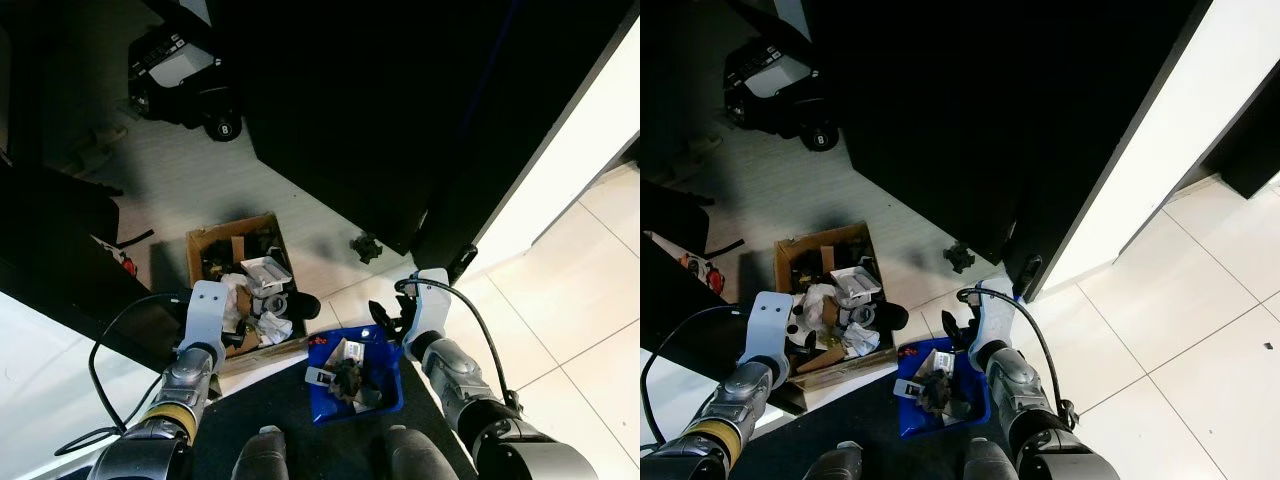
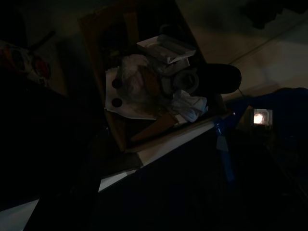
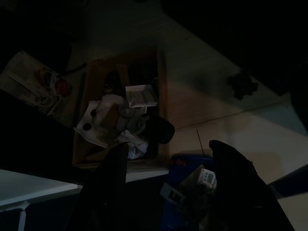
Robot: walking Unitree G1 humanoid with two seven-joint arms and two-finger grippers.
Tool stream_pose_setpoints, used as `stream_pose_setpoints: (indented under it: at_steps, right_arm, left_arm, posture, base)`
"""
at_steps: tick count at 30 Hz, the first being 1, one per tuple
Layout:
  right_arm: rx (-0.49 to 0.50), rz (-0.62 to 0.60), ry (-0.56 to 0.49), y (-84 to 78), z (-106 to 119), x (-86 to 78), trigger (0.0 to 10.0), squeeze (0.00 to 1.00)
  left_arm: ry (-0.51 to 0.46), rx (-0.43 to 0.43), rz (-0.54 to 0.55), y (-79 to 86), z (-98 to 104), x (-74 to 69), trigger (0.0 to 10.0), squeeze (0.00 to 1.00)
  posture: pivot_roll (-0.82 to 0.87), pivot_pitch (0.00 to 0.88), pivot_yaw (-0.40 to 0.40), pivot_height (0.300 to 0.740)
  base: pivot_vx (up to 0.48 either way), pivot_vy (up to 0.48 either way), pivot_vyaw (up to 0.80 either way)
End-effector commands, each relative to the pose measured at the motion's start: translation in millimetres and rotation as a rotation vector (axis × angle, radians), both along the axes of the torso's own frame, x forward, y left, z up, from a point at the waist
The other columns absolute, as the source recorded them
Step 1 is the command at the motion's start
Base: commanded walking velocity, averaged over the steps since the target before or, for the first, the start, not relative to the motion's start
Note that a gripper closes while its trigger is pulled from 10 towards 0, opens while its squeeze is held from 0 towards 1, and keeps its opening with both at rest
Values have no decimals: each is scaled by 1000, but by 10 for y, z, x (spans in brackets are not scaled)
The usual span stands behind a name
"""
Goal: Sweep floor
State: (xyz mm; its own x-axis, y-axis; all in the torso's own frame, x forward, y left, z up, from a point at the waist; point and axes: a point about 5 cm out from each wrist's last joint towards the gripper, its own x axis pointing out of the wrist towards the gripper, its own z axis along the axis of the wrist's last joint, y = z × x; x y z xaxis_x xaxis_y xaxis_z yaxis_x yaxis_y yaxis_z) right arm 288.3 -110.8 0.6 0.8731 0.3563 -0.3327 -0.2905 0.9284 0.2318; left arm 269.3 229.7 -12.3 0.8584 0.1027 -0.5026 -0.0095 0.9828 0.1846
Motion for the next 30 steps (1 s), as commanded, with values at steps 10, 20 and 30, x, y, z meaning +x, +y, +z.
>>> stream_pose_setpoints:
  at_steps: [10, 20, 30]
  right_arm:
    - [-3, -10, 33, -27, -55, -40, 10000, 0]
    - [-3, -10, 33, -26, -56, -41, 10000, 0]
    - [-3, -10, 33, -24, -55, -40, 10000, 0]
  left_arm:
    - [30, -4, 4, -18, -52, -43, 10000, 0]
    - [30, -4, 4, -19, -52, -41, 10000, 0]
    - [31, -5, 5, -20, -52, -42, 10000, 0]
  posture:
    - [-95, 103, 7, 740]
    - [-95, 103, 8, 740]
    - [-96, 102, 8, 740]
  base:
    - [0, 0, 0]
    - [0, 0, 0]
    - [0, 0, 0]
